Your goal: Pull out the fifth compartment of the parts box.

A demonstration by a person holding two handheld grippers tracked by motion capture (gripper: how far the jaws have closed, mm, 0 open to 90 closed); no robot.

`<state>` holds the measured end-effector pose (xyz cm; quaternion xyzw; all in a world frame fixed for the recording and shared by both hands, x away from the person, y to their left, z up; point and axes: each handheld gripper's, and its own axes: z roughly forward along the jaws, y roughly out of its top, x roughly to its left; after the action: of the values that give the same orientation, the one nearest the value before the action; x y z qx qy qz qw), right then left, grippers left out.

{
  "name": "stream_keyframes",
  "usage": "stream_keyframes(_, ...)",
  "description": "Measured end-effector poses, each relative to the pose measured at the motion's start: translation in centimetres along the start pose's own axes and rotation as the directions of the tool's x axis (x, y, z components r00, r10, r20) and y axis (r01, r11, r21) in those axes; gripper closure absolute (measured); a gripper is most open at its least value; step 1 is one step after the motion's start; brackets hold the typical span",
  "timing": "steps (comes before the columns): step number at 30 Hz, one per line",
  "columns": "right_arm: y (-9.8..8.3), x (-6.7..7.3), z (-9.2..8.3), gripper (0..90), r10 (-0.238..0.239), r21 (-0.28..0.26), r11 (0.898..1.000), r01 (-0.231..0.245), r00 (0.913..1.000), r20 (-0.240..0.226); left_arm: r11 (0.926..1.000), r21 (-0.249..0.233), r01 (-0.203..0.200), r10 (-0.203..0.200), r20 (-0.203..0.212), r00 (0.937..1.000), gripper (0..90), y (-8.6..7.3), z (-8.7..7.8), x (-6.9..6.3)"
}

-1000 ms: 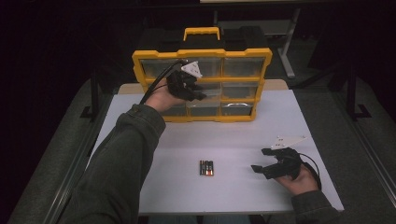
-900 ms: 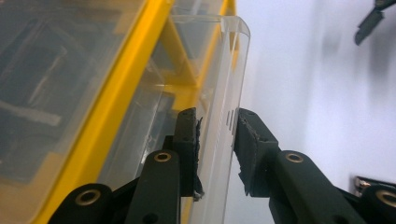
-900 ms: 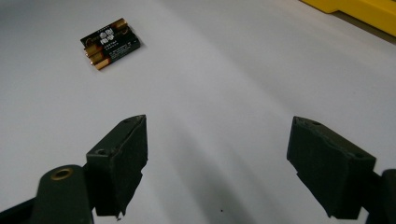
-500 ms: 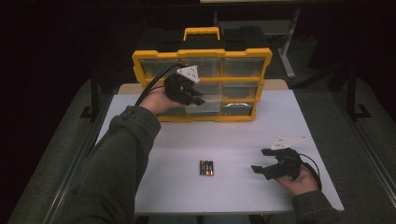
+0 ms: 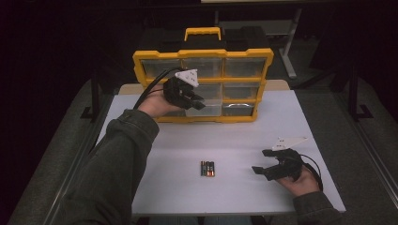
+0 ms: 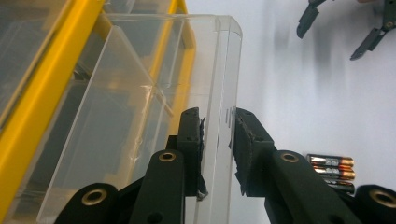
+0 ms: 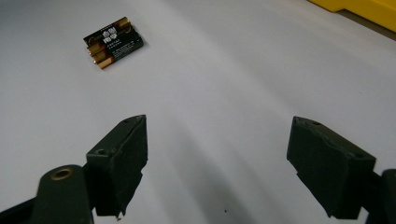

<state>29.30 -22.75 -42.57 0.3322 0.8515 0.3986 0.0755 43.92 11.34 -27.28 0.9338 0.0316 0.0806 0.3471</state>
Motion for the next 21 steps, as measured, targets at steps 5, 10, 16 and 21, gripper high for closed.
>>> stream_keyframes(5,0.01,0.02,0.03,19.3,0.001,0.000,1.000,-0.001,1.0000,-0.002,1.0000,-0.007,0.000,0.000,-0.001,1.0000,74.3,-0.10,-0.02,-0.24)
stream_keyframes(10,0.03,0.06,0.04,19.3,0.002,0.001,1.000,-0.002,1.0000,-0.002,1.0000,-0.009,-0.001,0.001,-0.001,1.0000,73.9,-0.24,-0.14,-0.31)
stream_keyframes(16,0.03,0.06,0.09,19.3,0.001,0.002,1.000,-0.001,1.0000,-0.002,0.9999,-0.014,-0.003,0.003,0.001,1.0000,73.9,-0.29,-0.12,-0.46)
stream_keyframes(21,0.02,0.05,0.12,19.1,0.002,0.005,1.000,-0.002,1.0000,-0.002,0.9998,-0.017,0.000,0.000,0.001,1.0000,73.9,-0.36,-0.14,-0.60)
